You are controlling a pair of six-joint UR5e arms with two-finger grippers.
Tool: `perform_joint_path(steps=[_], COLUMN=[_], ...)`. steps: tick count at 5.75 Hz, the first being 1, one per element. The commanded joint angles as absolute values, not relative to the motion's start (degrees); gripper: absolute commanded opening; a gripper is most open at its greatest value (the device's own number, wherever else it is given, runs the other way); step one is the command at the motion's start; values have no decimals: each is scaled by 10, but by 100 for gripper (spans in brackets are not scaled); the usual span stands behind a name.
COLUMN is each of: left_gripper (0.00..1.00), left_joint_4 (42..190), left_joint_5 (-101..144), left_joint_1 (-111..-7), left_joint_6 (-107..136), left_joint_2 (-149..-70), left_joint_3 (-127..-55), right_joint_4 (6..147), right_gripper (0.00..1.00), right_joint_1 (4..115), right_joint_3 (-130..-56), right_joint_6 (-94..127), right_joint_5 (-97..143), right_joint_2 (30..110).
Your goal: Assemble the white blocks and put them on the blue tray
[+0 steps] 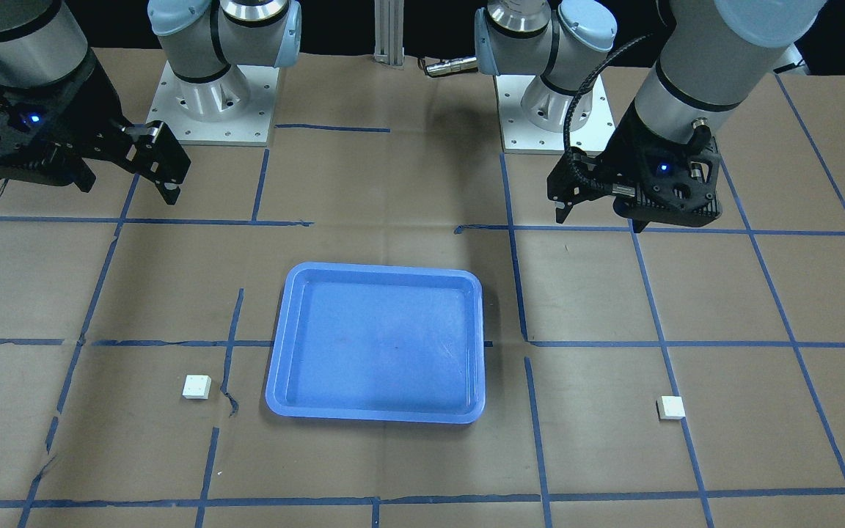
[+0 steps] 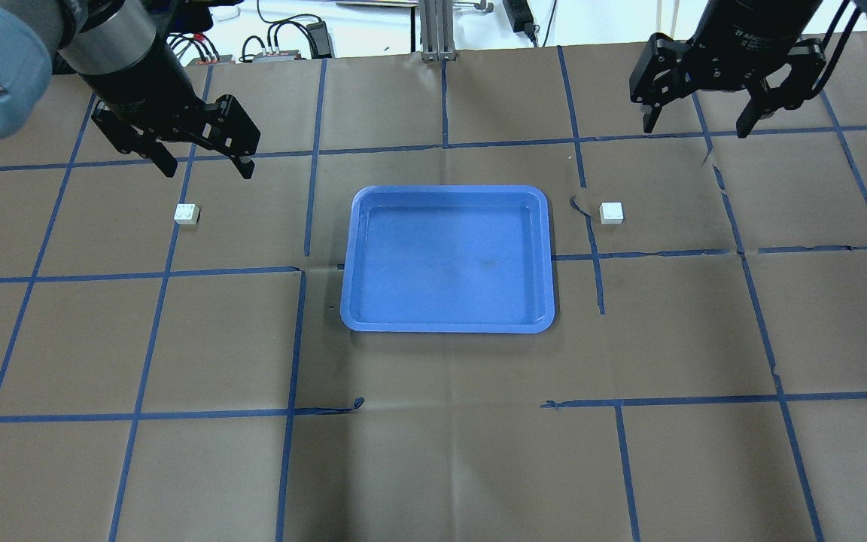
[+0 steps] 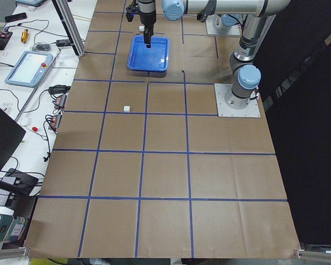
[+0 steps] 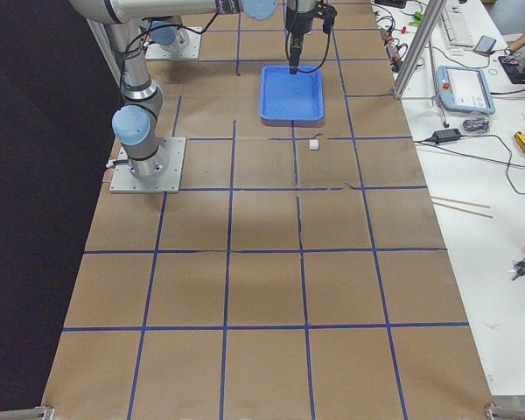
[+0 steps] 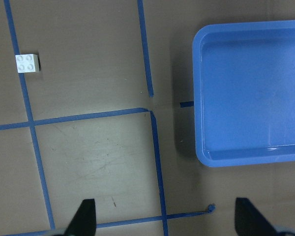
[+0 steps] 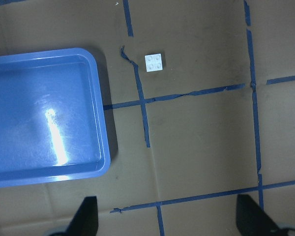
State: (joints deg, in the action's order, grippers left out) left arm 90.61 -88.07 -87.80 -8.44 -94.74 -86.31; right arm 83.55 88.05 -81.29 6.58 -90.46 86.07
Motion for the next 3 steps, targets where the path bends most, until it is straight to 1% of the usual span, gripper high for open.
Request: perform_joint_path(steps=[1, 3], left_gripper=[99, 99], left_joint_4=[906, 906], left_joint_5=[-882, -879], left_joint_1=[-877, -873], left_joint_6=[-90, -98], left_joint_2=[-945, -943], left_joint_3=[-864, -865], right_joint_4=[797, 802], right_gripper=[100, 100], right_joint_1=[895, 898], right_joint_3=[-812, -812], right_joint_6=[68, 69], right_joint_5=[-882, -885], right_joint_2=[864, 863])
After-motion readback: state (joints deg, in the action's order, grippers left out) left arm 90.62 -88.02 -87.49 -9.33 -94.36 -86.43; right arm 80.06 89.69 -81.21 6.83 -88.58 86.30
